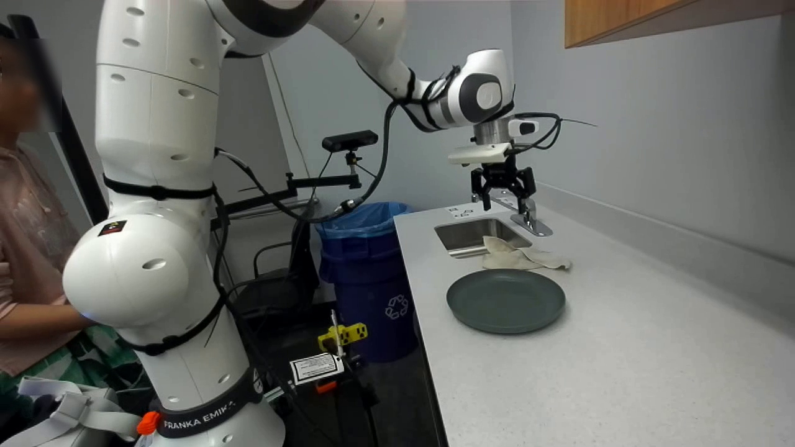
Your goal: Use the white towel to wipe the the plate
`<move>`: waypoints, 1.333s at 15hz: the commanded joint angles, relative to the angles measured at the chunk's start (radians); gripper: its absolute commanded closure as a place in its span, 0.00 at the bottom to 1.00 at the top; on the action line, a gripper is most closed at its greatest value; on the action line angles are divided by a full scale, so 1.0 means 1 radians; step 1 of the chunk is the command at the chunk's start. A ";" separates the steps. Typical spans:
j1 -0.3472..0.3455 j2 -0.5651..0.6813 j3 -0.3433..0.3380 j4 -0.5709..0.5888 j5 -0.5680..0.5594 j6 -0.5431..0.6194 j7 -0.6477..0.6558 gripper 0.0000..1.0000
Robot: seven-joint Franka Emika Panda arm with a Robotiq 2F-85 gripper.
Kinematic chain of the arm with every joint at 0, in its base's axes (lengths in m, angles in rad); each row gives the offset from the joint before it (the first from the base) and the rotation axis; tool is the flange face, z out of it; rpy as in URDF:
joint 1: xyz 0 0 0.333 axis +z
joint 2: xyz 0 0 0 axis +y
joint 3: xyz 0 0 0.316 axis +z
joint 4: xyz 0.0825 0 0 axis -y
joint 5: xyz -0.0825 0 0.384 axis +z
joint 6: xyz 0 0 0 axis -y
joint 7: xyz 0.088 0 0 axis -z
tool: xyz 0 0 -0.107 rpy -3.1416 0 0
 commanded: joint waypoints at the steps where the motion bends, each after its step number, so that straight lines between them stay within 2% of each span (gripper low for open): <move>1: 0.028 0.117 -0.025 0.052 -0.051 0.144 -0.042 0.00; 4: 0.038 0.202 -0.024 0.108 -0.066 0.231 -0.074 0.00; 7: 0.050 0.271 -0.016 0.172 -0.068 0.267 -0.121 0.00; 10: 0.065 0.323 -0.015 0.226 -0.066 0.271 -0.150 0.00; 20: 0.133 0.475 -0.059 0.342 -0.090 0.257 -0.120 0.00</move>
